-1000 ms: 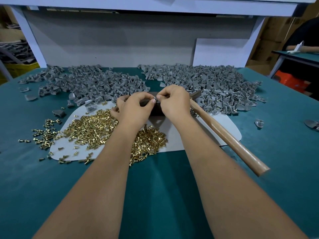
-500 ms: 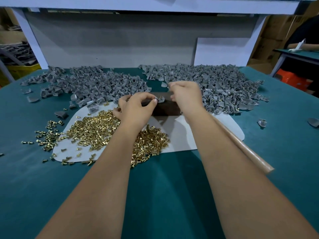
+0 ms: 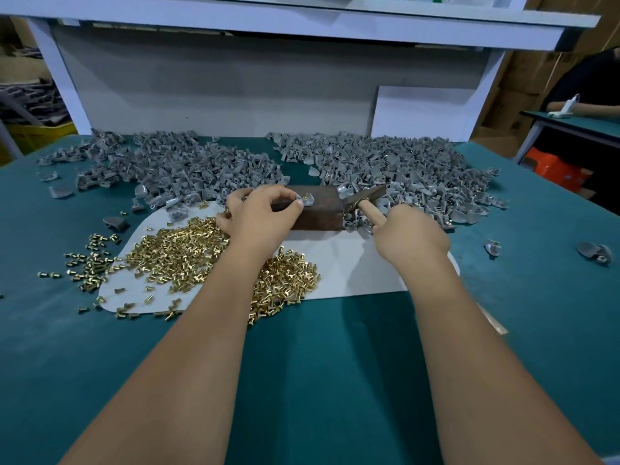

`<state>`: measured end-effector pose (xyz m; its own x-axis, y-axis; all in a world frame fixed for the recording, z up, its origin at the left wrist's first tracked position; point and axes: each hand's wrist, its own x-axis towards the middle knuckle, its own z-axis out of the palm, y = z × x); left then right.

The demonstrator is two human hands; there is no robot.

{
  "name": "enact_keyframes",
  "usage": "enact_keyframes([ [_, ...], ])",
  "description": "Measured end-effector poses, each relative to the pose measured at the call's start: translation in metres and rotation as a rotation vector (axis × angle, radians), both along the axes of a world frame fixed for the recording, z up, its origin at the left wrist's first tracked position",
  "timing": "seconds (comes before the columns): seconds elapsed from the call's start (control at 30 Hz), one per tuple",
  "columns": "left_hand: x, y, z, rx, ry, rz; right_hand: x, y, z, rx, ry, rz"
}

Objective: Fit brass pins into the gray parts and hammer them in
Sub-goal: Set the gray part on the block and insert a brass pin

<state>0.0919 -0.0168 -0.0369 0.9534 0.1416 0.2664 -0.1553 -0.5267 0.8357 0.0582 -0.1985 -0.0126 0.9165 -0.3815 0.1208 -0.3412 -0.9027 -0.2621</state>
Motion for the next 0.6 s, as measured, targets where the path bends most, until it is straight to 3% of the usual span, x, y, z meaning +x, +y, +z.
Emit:
enact_keyframes([
  [0.3, 0.013, -0.001, -0.007, 0.097, -0.055, 0.054, -0.017, 0.004, 0.023, -0.070, -0.392, 0.044],
  [0.47, 0.015, -0.002, -0.009, 0.079, -0.043, 0.061, -0.032, 0.020, 0.032, -0.116, -0.424, 0.207],
  [0.6, 0.011, -0.007, -0.007, 0.012, -0.044, 0.106, -0.032, 0.024, 0.034, -0.161, -0.538, 0.203],
])
